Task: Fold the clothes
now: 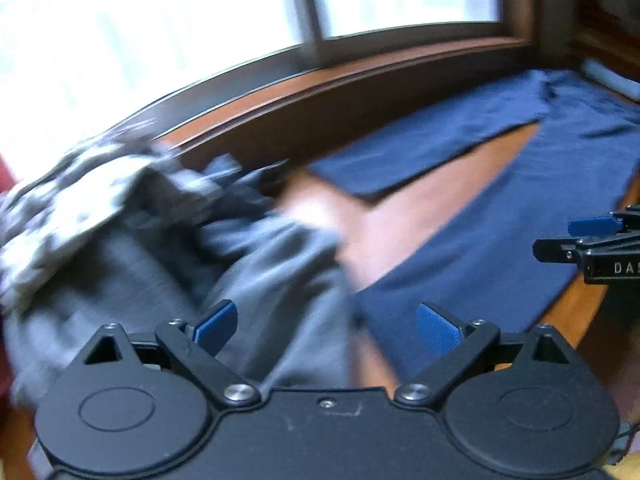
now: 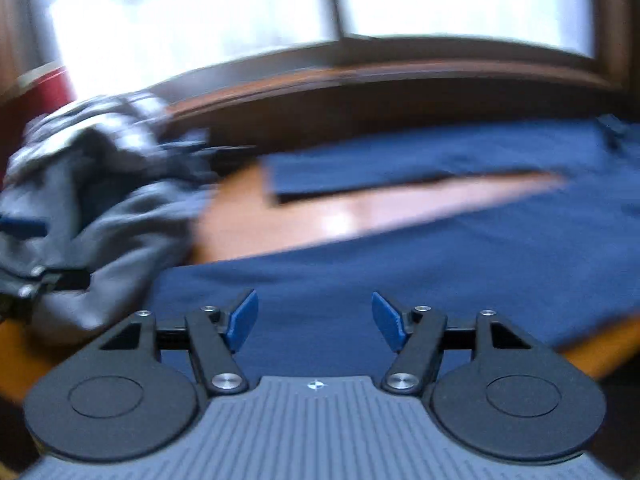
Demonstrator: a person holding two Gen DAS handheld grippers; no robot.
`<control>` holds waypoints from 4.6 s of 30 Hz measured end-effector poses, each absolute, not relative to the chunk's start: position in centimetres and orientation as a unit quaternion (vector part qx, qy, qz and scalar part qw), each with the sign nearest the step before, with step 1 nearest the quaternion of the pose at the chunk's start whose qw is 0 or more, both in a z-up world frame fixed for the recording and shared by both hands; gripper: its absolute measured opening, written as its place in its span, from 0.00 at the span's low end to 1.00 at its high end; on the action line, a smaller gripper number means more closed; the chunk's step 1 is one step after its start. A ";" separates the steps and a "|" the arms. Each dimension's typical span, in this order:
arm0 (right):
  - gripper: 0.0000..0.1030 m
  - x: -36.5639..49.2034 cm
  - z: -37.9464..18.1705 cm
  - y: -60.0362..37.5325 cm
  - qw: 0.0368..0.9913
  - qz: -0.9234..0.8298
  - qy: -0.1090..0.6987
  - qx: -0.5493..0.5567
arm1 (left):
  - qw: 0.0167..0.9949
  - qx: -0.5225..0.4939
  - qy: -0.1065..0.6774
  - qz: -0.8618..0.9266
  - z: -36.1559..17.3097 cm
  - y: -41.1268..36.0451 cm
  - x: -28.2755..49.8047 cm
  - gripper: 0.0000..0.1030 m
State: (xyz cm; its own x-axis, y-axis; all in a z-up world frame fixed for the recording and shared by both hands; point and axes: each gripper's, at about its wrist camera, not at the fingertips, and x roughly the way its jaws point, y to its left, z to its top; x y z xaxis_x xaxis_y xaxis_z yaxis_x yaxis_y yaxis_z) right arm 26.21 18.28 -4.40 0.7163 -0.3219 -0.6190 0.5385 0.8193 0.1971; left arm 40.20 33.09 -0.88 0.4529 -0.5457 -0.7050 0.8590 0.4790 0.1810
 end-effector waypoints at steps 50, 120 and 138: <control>0.75 3.0 -7.4 -32.7 0.875 -0.371 0.259 0.171 | 0.865 0.184 0.382 -0.268 -5.0 -15.5 30.0 0.94; 0.93 13.7 -8.4 -59.0 0.909 -0.173 0.375 0.055 | 0.887 0.303 0.347 0.034 -9.0 -25.8 37.5 1.00; 0.88 3.9 -4.2 -56.6 0.948 -0.167 0.268 0.046 | 0.921 0.232 0.301 -0.084 -1.2 -26.0 20.5 1.00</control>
State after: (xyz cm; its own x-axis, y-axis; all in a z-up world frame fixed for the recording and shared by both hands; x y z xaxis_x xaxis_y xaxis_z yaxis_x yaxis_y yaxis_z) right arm 3.87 -56.63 -4.22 0.8006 -0.2912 -0.5238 0.3406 0.9402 -0.0022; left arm 20.48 -26.03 -1.21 0.8044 -0.0157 -0.5938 0.2949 0.8783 0.3763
